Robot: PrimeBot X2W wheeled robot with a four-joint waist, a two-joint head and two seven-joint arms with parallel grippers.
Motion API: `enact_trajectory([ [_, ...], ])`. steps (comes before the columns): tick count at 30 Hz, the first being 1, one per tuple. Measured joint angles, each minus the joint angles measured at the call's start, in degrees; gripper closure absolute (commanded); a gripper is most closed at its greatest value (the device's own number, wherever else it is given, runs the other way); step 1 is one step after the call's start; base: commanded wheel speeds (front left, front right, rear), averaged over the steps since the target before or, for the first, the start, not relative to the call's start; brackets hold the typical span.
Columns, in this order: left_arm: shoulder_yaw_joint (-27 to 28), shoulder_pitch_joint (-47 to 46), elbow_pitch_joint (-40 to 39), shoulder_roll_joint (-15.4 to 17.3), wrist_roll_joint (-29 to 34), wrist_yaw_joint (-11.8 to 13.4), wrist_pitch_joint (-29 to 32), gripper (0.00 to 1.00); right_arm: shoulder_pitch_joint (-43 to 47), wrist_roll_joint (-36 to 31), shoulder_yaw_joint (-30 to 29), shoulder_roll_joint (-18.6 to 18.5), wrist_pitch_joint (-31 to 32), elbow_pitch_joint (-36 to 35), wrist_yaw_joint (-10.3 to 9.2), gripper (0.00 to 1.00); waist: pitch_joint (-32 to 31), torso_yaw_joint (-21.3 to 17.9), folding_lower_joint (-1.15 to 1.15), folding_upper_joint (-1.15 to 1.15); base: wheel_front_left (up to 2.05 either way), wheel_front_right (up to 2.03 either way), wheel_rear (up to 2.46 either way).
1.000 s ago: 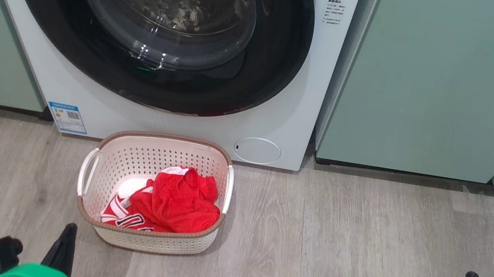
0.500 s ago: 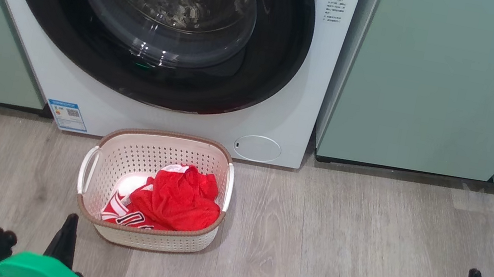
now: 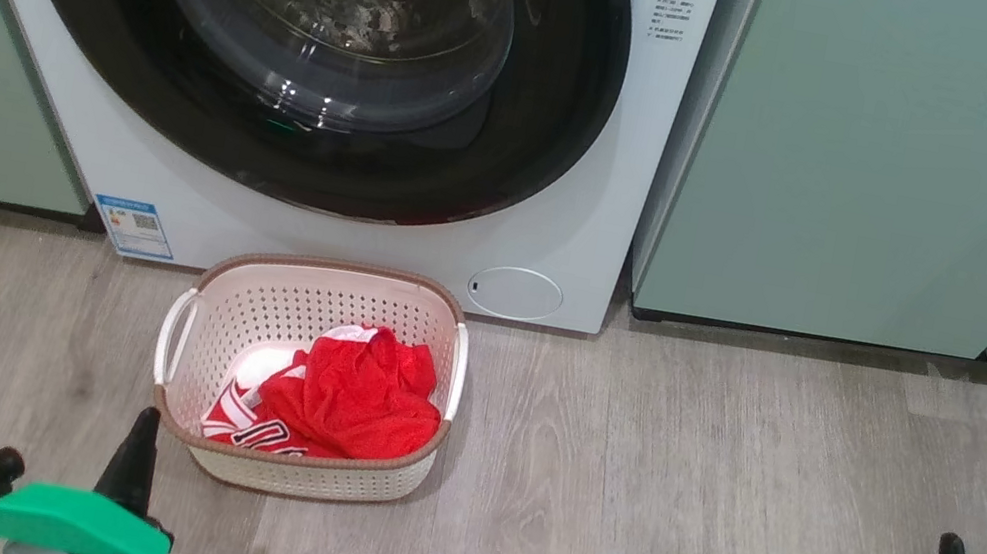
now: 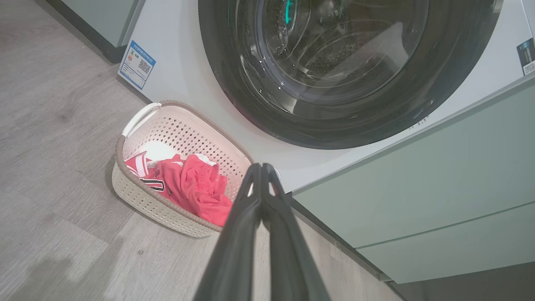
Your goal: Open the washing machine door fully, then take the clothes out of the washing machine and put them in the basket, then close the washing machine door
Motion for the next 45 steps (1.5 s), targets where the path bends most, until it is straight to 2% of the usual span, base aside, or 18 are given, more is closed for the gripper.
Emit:
enact_trajectory([
  [45,1.11,-2.49,-4.67,-0.99,-28.29,0.01,7.75,1.00,-3.49,30.48,-0.79,0.00,7.34,-0.65,-0.01,1.00,1.32,0.03,0.00,0.00,0.00,0.00,0.00],
])
